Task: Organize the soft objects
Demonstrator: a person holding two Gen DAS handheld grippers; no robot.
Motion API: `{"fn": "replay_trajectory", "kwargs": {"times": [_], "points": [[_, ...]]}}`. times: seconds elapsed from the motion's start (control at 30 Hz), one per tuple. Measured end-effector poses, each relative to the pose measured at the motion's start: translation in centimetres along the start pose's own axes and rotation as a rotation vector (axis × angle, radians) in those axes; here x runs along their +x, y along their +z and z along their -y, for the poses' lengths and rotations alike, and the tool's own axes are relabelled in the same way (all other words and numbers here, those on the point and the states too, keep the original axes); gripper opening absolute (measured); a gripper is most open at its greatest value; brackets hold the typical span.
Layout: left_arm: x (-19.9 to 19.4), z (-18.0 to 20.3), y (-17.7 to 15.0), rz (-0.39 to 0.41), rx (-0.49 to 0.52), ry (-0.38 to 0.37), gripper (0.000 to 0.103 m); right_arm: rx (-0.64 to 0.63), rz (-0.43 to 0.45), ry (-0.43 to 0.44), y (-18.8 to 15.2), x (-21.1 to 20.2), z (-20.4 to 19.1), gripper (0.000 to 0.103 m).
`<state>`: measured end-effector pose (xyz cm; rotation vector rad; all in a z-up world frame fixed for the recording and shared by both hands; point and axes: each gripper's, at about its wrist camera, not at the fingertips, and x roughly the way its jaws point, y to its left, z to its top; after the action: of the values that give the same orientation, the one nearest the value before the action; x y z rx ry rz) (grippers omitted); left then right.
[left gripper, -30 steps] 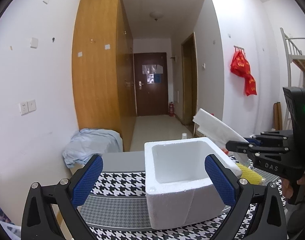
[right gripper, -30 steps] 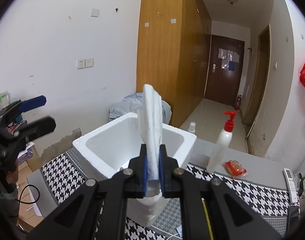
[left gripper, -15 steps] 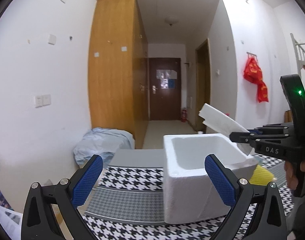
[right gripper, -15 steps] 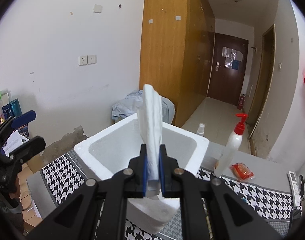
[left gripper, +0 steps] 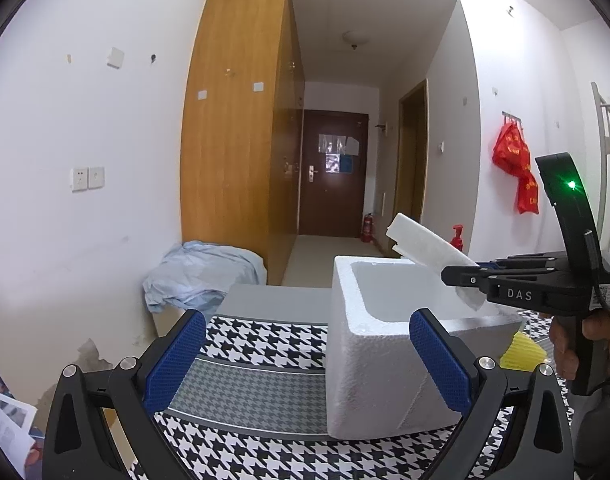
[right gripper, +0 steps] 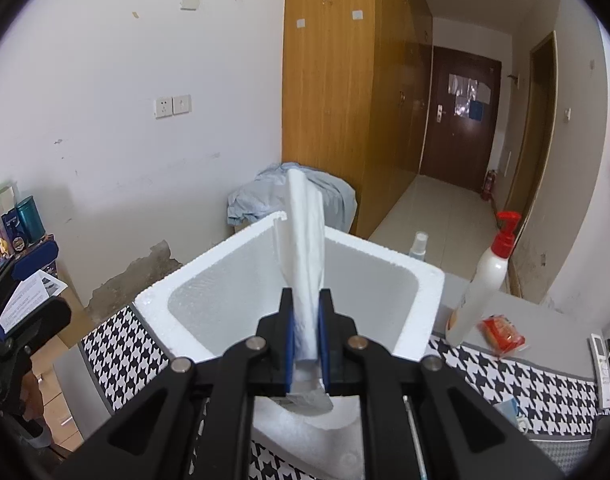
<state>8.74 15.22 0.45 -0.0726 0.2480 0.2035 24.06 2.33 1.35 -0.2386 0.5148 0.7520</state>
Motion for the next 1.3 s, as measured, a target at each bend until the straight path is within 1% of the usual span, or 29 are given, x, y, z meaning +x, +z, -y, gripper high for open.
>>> {"fn": "replay_trajectory", "kwargs": {"times": [0.1, 0.23, 0.3, 0.33, 0.37, 0.43, 0.6, 0.67, 0.73, 0.83, 0.97, 1.1, 1.3], "points": [[0.0, -0.1, -0.2, -0.004, -0.007, -0.006, 0.102, 0.010, -0.012, -0.002, 0.1, 0.4, 0.2, 0.014], [-0.1, -0.4, -0.2, -0.004, -0.033, -0.036, 0.102, 0.023, -0.024, -0.003, 0.2, 0.9, 0.3, 0.018], [-0.1, -0.3, -0.2, 0.000, -0.030, -0.028, 0.102, 0.035, -0.031, 0.001, 0.1, 1.0, 0.5, 0.033], [0.0, -0.3, -0.2, 0.001, -0.026, -0.022, 0.102, 0.039, -0.030, 0.002, 0.1, 1.0, 0.6, 0.051], [0.0, -0.2, -0.3, -0.003, -0.025, -0.019, 0.102, 0.039, -0.027, 0.003, 0.1, 0.9, 0.5, 0.065], [0.2, -0.2, -0.4, -0.013, -0.029, -0.024, 0.102, 0.043, -0.011, 0.012, 0.1, 0.6, 0.5, 0.071], [0.2, 0.0, -0.5, -0.023, -0.038, -0.025, 0.102, 0.031, 0.003, 0.008, 0.1, -0.1, 0.2, 0.077], [0.1, 0.3, -0.4, -0.025, -0.030, -0.027, 0.102, 0.034, 0.009, 0.003, 0.0, -0.4, 0.3, 0.083], [0.0, 0.6, -0.4, -0.022, -0.026, -0.022, 0.102, 0.042, 0.015, 0.003, -0.1, -0.8, 0.4, 0.085], [-0.2, 1.1, -0.2, -0.021, -0.039, -0.043, 0.102, 0.040, 0.026, -0.004, -0.3, -1.6, 0.6, 0.086], [-0.3, 1.4, 0.1, -0.031, -0.059, -0.048, 0.102, 0.043, 0.059, -0.018, -0.5, -3.2, 1.0, 0.093], [-0.4, 2.6, 0.3, -0.023, -0.026, -0.032, 0.102, 0.054, 0.093, -0.032, -0.8, -4.9, 1.5, 0.097], [-0.5, 4.3, 0.4, -0.026, -0.001, -0.059, 0.102, 0.044, 0.118, -0.045, -1.5, -6.6, 1.7, 0.102]]}}
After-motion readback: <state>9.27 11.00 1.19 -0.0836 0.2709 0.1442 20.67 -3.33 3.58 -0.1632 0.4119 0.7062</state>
